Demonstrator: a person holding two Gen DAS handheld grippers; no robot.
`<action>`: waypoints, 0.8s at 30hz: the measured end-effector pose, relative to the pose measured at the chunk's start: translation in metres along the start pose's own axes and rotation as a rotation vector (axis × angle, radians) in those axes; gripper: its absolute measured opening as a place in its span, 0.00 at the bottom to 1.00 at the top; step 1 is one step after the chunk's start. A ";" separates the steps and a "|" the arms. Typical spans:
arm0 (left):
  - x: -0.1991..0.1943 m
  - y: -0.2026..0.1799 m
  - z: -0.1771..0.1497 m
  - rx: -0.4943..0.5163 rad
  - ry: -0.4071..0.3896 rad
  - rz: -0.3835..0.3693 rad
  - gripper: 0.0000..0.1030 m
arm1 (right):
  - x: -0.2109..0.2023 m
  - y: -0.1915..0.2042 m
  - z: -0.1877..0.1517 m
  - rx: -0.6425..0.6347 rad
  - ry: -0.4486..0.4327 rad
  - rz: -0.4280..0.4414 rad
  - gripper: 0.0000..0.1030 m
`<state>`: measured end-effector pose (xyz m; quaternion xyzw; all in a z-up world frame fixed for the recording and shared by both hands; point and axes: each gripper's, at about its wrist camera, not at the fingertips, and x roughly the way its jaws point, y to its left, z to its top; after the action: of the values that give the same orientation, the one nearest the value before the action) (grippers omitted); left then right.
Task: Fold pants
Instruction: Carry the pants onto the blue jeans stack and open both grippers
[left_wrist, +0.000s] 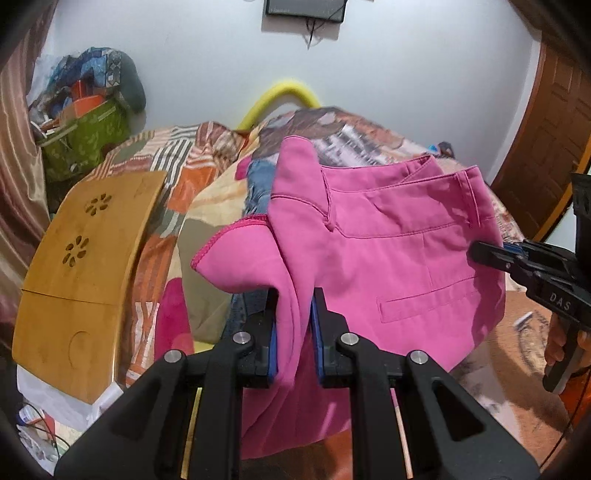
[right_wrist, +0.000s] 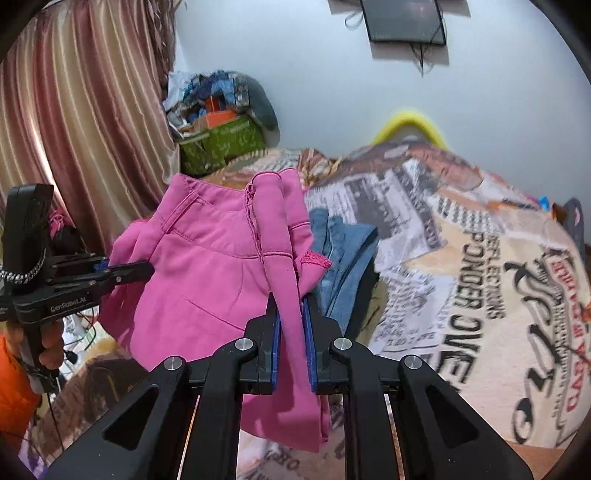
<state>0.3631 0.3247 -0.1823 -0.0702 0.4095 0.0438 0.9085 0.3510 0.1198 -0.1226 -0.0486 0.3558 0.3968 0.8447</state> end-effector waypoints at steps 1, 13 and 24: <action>0.007 0.002 -0.002 0.003 0.011 0.005 0.15 | 0.007 -0.001 -0.002 -0.001 0.010 -0.005 0.10; 0.042 0.057 -0.024 -0.158 0.062 -0.033 0.61 | 0.054 -0.018 -0.017 -0.013 0.139 -0.077 0.26; 0.036 0.078 -0.039 -0.191 0.106 0.163 0.61 | 0.035 -0.028 -0.023 0.017 0.168 -0.130 0.36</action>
<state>0.3474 0.3959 -0.2421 -0.1252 0.4553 0.1527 0.8681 0.3731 0.1142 -0.1677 -0.0976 0.4247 0.3327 0.8363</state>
